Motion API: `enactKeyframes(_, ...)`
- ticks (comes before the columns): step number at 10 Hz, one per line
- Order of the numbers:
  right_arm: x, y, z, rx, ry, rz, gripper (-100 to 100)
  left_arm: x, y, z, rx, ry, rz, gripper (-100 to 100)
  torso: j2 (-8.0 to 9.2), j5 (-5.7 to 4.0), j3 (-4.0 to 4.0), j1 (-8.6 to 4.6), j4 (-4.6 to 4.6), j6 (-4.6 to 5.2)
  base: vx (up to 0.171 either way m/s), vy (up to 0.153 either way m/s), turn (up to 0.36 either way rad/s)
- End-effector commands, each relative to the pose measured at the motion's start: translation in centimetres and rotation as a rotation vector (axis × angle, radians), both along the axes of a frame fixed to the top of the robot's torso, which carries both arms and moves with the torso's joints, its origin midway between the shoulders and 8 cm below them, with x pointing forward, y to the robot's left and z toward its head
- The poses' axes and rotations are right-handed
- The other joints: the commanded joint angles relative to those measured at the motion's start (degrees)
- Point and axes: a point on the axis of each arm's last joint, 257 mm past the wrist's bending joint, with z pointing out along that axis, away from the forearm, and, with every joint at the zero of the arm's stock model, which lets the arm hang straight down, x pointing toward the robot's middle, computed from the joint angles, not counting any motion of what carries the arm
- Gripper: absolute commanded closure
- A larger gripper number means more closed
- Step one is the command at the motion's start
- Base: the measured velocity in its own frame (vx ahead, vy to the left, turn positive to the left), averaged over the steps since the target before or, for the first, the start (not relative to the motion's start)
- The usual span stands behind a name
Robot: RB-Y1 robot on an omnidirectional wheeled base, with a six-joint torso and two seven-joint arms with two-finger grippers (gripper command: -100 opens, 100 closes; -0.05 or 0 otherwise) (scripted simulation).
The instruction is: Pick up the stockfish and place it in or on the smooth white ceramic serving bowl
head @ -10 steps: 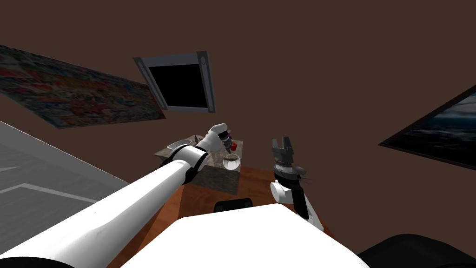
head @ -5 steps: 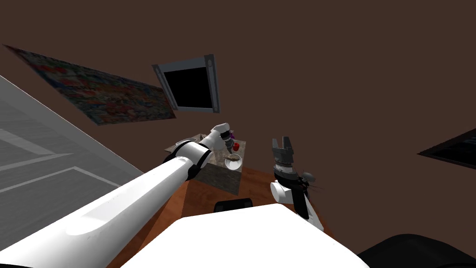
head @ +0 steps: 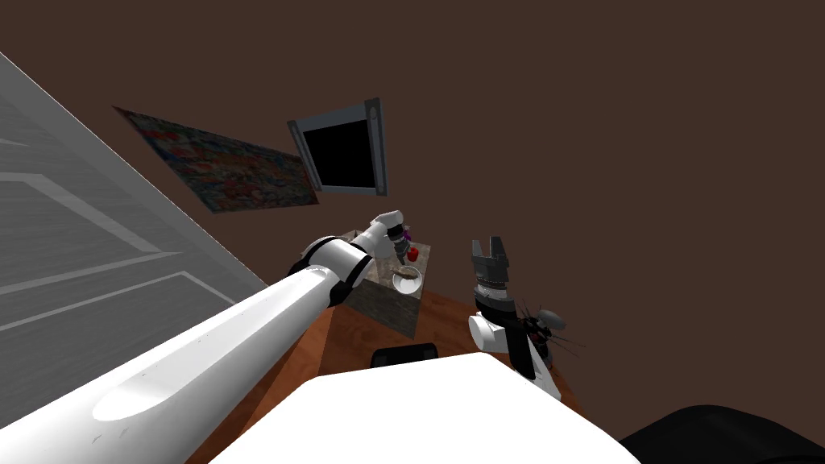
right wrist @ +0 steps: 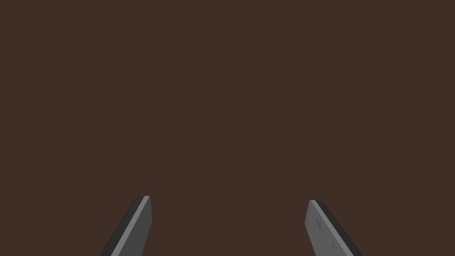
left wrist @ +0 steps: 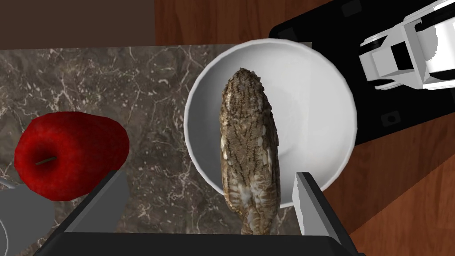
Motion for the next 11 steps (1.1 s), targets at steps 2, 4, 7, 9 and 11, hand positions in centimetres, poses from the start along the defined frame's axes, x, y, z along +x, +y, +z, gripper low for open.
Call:
enactKeyframes(2, 0.0, 0.0, 0.0, 0.0, 0.0, 0.0, 0, -0.4, 0.6, -0.9, 0.009, 0.031, 0.014, -100, -0.01, 0.03, -0.01, 0.1, 0.0, -0.02, -0.003, 0.009, -0.005)
enactKeyframes(4, 0.0, 0.0, 0.0, 0.0, 0.0, 0.0, 0, -0.7, 1.1, -1.5, 0.015, 0.054, 0.028, -100, -0.02, 0.03, -0.01, 0.1, 0.0, -0.01, 0.0, 0.003, 0.001)
enactKeyframes(7, 0.0, 0.0, 0.0, 0.0, 0.0, 0.0, 0, -0.8, -1.2, -0.4, 0.026, 0.003, -0.059, -100, -0.01, 0.0, 0.0, -0.09, 0.01, -0.07, -0.003, -0.043, 0.262)
enactKeyframes(9, 0.0, 0.0, 0.0, 0.0, 0.0, 0.0, 0, -1.4, -0.3, -1.2, 0.043, 0.043, -0.044, -100, 0.0, -0.03, 0.01, -0.11, 0.02, 0.02, -0.003, -0.024, -0.005)
enactKeyframes(11, 0.0, 0.0, 0.0, 0.0, 0.0, 0.0, 0, -2.1, 0.7, -2.1, 0.057, 0.087, -0.016, -100, -0.01, 0.01, 0.0, 0.06, 0.0, -0.01, -0.001, 0.007, -0.003)
